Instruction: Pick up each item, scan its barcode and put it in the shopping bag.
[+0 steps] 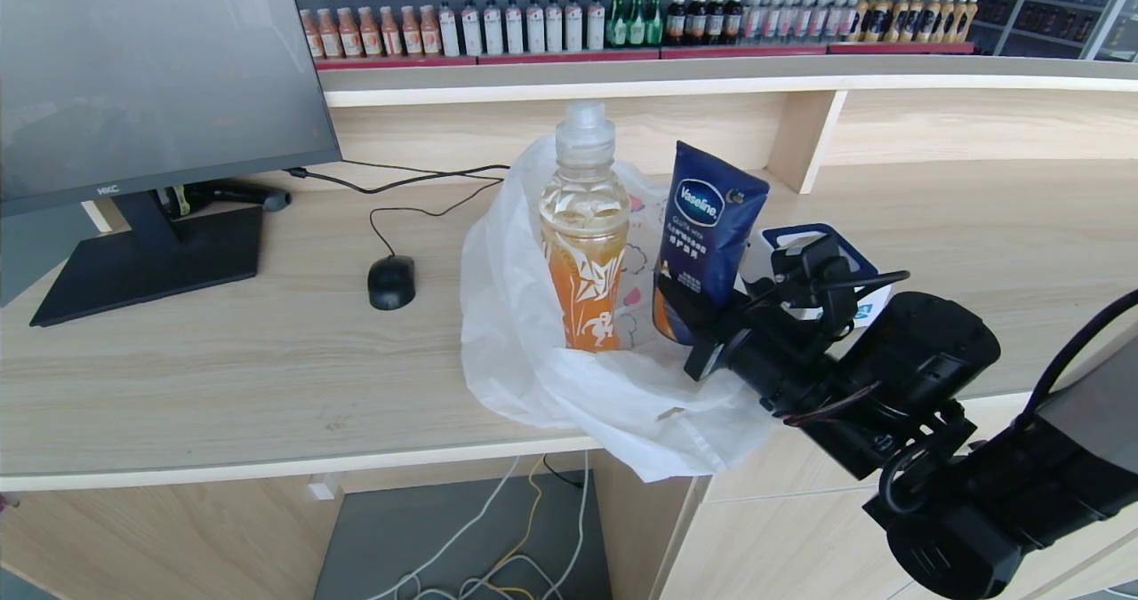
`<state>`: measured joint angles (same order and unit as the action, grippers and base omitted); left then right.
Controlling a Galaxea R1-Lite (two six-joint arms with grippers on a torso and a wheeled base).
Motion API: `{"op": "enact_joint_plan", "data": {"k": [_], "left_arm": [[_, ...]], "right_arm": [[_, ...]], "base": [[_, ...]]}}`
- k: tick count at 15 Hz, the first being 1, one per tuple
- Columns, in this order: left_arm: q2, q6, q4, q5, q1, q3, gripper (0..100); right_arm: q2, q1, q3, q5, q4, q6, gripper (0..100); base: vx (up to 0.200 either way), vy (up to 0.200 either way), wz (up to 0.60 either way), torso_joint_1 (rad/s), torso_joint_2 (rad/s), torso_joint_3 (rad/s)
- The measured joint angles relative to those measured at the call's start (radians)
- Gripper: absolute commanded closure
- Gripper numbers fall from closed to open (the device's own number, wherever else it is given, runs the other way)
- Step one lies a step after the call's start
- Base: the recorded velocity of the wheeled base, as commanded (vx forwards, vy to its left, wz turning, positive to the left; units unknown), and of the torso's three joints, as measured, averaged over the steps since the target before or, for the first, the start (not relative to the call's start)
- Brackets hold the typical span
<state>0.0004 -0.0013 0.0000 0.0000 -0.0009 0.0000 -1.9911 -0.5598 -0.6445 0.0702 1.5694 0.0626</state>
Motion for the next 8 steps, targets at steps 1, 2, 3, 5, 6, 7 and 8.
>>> {"op": "enact_joint_plan", "data": {"k": [1, 2, 3, 5, 6, 7, 8], "left_arm": [[0.000, 0.000, 0.000, 0.000, 0.000, 0.000, 0], [0.000, 0.000, 0.000, 0.000, -0.001, 0.000, 0], [0.000, 0.000, 0.000, 0.000, -0.001, 0.000, 0], [0.000, 0.000, 0.000, 0.000, -0.001, 0.000, 0], [0.000, 0.000, 0.000, 0.000, -0.001, 0.000, 0], [0.000, 0.000, 0.000, 0.000, -0.001, 0.000, 0], [0.000, 0.000, 0.000, 0.000, 0.000, 0.000, 0]], "right_arm": [[0.002, -0.001, 0.004, 0.000, 0.000, 0.000, 100], [0.005, -0.001, 0.009, 0.000, 0.000, 0.000, 0], [0.007, -0.002, 0.013, 0.000, -0.003, -0.001, 0], [0.011, -0.002, 0.016, 0.001, -0.018, -0.017, 0], [0.015, -0.002, 0.011, 0.000, -0.013, -0.020, 0], [0.020, -0.001, 0.011, 0.000, -0.011, -0.021, 0], [0.026, -0.001, 0.011, 0.000, -0.009, -0.022, 0]], "base": [[0.000, 0.000, 0.00, 0.000, 0.00, 0.000], [0.000, 0.000, 0.00, 0.000, 0.00, 0.000], [0.000, 0.000, 0.00, 0.000, 0.00, 0.000], [0.000, 0.000, 0.00, 0.000, 0.00, 0.000], [0.000, 0.000, 0.00, 0.000, 0.00, 0.000], [0.000, 0.000, 0.00, 0.000, 0.00, 0.000], [0.000, 0.000, 0.00, 0.000, 0.00, 0.000]]}}
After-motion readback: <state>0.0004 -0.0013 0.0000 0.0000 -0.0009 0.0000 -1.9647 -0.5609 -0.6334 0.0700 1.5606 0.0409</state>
